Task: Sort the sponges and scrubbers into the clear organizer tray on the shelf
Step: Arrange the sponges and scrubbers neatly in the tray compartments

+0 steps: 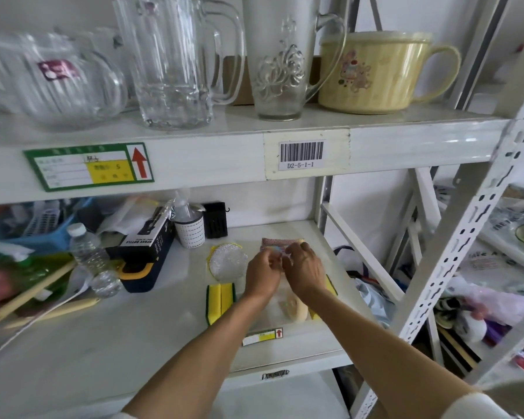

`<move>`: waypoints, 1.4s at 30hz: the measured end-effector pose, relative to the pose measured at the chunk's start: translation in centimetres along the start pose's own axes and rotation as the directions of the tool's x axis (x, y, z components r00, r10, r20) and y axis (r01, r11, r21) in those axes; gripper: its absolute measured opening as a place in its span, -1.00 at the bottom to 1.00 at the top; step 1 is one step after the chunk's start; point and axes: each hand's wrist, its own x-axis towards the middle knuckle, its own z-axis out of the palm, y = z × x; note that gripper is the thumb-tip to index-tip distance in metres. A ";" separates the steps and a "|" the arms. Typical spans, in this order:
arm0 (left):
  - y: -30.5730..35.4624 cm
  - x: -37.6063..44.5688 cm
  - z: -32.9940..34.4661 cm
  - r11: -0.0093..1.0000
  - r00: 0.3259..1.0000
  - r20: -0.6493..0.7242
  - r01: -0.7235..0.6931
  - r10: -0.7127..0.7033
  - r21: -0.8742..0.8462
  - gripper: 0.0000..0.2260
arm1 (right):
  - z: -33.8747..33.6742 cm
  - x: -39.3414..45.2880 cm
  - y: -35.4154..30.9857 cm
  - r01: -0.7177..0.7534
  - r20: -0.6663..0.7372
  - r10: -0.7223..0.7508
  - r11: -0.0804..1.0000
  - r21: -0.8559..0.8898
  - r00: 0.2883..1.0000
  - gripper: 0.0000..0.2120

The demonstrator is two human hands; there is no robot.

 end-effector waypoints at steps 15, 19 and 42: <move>-7.8 4.8 -11.0 0.920 0.977 -0.037 0.210 -0.210 0.331 -0.56 | 5.1 4.2 -7.8 0.096 0.386 -0.069 0.994 -0.052 0.920 -0.55; -7.8 5.2 -10.5 0.925 0.988 -0.009 0.146 -0.153 0.349 -0.65 | 5.9 4.4 -8.2 -0.012 0.397 0.034 0.998 -0.059 0.917 -0.64; -7.8 5.6 -9.5 0.912 0.981 -0.070 0.193 -0.180 0.361 -0.66 | 6.2 5.0 -6.7 0.058 0.373 -0.070 0.997 0.045 0.925 -0.57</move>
